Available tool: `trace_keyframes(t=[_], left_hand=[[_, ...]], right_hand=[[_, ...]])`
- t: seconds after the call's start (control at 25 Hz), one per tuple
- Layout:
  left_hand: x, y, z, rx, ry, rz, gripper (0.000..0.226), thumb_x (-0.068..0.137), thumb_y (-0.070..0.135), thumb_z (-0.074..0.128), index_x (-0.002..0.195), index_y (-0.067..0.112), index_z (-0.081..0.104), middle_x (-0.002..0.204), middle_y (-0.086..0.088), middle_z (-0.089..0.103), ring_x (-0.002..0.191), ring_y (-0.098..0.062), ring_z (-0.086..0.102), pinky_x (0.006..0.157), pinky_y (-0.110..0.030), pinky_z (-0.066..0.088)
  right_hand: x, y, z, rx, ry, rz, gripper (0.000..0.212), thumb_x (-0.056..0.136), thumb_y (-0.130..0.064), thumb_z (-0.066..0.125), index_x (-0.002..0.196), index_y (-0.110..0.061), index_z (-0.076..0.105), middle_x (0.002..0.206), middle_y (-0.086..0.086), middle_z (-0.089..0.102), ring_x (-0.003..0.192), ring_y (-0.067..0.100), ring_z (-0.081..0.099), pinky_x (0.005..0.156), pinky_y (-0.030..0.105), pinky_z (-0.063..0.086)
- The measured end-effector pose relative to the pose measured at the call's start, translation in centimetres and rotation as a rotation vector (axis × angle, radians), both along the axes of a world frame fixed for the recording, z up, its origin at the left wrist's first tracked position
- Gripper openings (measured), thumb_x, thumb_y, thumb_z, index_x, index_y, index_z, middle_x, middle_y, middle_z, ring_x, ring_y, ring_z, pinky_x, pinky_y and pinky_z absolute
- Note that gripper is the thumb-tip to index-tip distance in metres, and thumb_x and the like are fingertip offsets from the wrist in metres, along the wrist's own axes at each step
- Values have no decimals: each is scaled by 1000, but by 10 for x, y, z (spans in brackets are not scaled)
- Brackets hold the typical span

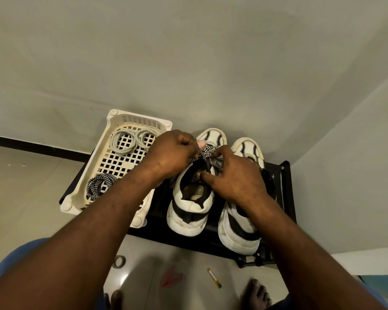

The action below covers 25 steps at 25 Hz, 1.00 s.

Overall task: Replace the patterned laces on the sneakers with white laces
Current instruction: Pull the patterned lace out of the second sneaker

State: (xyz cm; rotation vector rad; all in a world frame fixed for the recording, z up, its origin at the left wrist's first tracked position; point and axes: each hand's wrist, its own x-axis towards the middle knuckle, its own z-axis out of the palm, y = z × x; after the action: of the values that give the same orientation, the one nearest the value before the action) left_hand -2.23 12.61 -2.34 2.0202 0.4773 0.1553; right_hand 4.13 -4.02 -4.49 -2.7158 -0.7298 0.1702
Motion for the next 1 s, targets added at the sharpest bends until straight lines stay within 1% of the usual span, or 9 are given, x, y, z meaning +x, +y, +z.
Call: trace_keyframes(t=[0.12, 0.24, 0.28, 0.32, 0.44, 0.52, 0.6, 0.84, 1.0], left_hand=[[2, -5, 2, -470, -100, 85, 36, 103, 26, 63, 71, 8, 62, 84, -9, 77, 70, -14, 70, 70, -32, 57], [5, -2, 4, -649, -125, 248, 31, 102, 20, 63, 73, 10, 58, 64, -4, 67, 53, -16, 59, 57, -30, 49], [6, 0, 3, -622, -114, 321, 28, 98, 20, 64, 73, 11, 57, 58, -1, 61, 48, -15, 53, 55, -28, 43], [6, 3, 1, -493, -85, 352, 26, 92, 22, 64, 71, 9, 57, 55, 0, 56, 46, -16, 48, 55, -27, 39], [3, -2, -9, 125, 46, 149, 33, 86, 33, 71, 68, 8, 57, 60, 0, 56, 54, -18, 48, 56, -31, 35], [0, -8, -11, 262, 80, -31, 35, 85, 47, 77, 72, 19, 62, 68, 5, 64, 64, -12, 58, 58, -28, 40], [-2, -6, -8, 358, 105, -133, 35, 81, 54, 80, 74, 24, 64, 71, 7, 67, 70, -10, 63, 61, -27, 43], [-1, 2, 3, 542, 206, -237, 25, 84, 44, 81, 78, 21, 74, 77, 3, 70, 79, -17, 65, 70, -30, 47], [-4, 7, 11, 167, 182, -91, 23, 81, 30, 78, 68, 13, 72, 61, 3, 65, 61, -13, 60, 61, -28, 45]], right_hand=[[-1, 0, 1, 2, 0, 1, 74, 79, -77, 66, 136, -34, 46, 111, -7, 73, 103, 23, 69, 100, 49, 53], [-1, 1, 0, -1, 2, -7, 76, 79, -79, 66, 137, -34, 47, 111, -6, 74, 105, 24, 69, 102, 50, 52], [-1, 1, 1, -3, 8, -11, 78, 78, -80, 65, 138, -34, 46, 114, -5, 73, 107, 25, 69, 102, 50, 52], [-1, 1, 1, -5, 11, -15, 80, 77, -81, 65, 139, -33, 46, 117, -5, 73, 109, 25, 68, 102, 50, 52], [-3, 1, 2, -14, 0, -6, 76, 80, -76, 66, 138, -31, 46, 109, -5, 72, 104, 25, 69, 99, 48, 54], [-3, 0, 3, -10, -1, 4, 67, 84, -65, 67, 137, -29, 47, 96, -5, 68, 99, 24, 69, 94, 45, 55], [-2, -1, 4, -3, -6, 5, 64, 85, -59, 67, 137, -27, 48, 99, -3, 69, 98, 25, 69, 92, 44, 56], [-2, 1, 1, 1, -44, 12, 65, 85, -64, 67, 135, -26, 50, 104, 1, 73, 97, 26, 70, 88, 42, 57], [0, -2, -1, 22, -43, 19, 58, 89, -55, 66, 135, -24, 51, 104, 2, 73, 99, 28, 69, 90, 43, 56]])
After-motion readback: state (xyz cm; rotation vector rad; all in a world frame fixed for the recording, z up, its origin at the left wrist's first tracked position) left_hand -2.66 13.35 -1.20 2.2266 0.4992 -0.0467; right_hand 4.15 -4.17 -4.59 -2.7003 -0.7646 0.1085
